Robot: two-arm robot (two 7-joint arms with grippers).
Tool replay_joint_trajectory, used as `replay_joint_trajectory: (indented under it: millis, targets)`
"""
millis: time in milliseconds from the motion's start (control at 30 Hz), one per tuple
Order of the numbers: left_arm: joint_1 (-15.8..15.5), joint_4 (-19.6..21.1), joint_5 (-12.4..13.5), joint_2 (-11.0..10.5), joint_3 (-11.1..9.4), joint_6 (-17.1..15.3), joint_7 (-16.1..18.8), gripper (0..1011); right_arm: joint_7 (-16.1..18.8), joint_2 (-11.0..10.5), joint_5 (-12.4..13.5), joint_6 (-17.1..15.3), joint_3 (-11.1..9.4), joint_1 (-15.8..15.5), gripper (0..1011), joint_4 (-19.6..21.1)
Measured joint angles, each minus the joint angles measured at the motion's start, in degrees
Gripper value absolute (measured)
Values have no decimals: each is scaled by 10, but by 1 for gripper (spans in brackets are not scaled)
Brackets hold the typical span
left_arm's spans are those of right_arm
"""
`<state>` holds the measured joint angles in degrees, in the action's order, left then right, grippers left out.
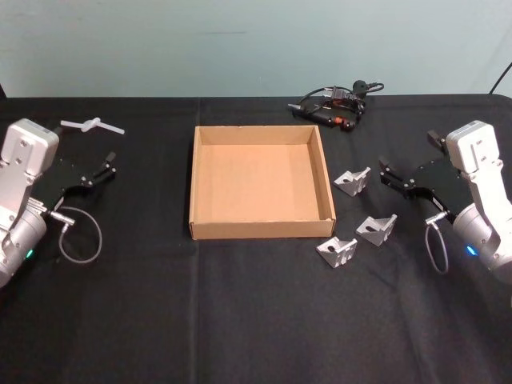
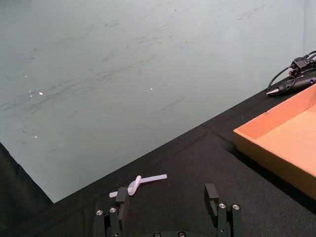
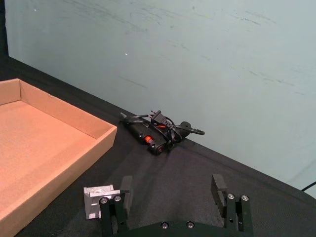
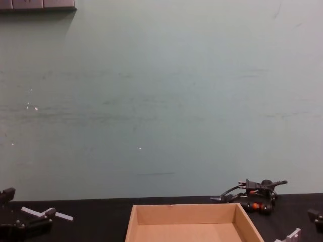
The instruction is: Use one hand to pick up the angle iron from the table and place it into the box.
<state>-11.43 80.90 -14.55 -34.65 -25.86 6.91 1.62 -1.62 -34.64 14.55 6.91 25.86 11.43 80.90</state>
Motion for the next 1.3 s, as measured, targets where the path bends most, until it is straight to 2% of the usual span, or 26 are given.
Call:
replay_joint_trajectory:
  millis: [1200,1300]
  targets:
    - [0,0,0,0,0,0,0,1005,0,0,0,0,0,0,1000,0]
    - [0,0,0,0,0,0,0,1005,1,-2,-6,3,-3,-3,1000,10]
